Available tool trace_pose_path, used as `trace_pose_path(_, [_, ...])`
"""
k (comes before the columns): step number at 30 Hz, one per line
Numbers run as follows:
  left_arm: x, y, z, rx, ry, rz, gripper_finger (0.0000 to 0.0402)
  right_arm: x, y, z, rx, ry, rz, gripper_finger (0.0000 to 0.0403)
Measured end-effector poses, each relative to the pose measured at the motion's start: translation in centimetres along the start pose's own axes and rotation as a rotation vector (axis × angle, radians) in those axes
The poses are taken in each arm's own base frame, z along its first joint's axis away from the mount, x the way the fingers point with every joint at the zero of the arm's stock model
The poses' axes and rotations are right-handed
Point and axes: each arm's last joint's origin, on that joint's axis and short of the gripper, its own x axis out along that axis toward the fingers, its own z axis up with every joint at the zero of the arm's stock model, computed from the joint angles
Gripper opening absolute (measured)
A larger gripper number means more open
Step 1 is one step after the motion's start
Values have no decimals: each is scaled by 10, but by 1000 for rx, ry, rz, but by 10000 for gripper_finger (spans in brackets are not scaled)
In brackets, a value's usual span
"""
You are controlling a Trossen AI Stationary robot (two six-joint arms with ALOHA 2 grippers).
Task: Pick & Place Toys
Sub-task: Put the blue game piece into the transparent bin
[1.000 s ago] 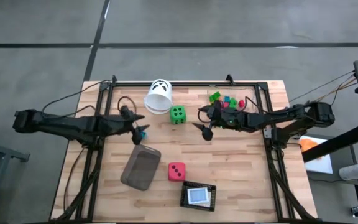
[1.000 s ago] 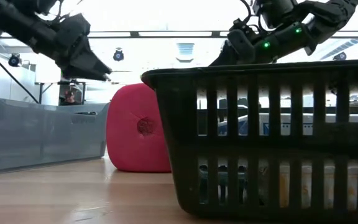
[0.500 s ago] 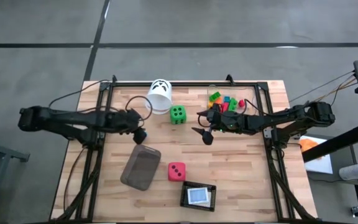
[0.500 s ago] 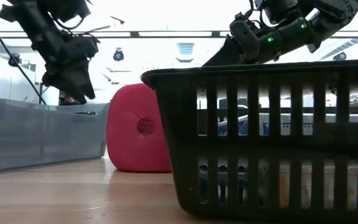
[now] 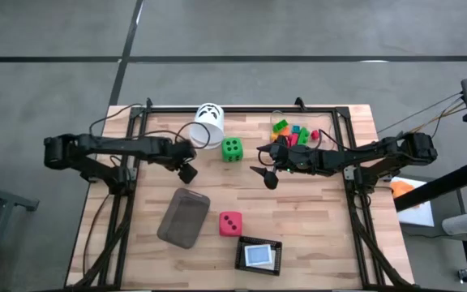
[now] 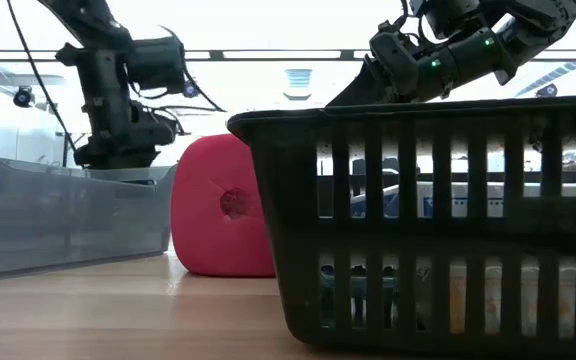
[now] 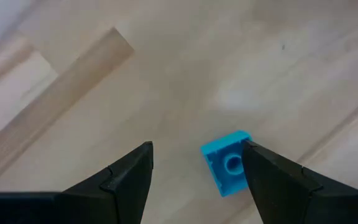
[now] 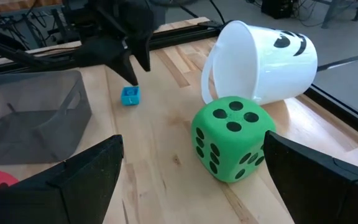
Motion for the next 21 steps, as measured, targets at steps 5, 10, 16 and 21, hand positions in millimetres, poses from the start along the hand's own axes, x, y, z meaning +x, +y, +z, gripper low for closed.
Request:
trace_pose_path(5, [12, -2, 0, 13, 57, 19, 248, 0, 0, 0, 0, 0, 0, 380])
trace_pose_path(10, [19, -3, 0, 19, 93, 21, 248, 0, 0, 0, 0, 1, 0, 380])
trace_pose_path(16, [21, -4, 1, 34, 102, 18, 248, 0, 0, 0, 0, 0, 0, 380])
trace_pose_path(21, [21, -4, 1, 66, 99, 20, 248, 0, 0, 0, 0, 0, 0, 380])
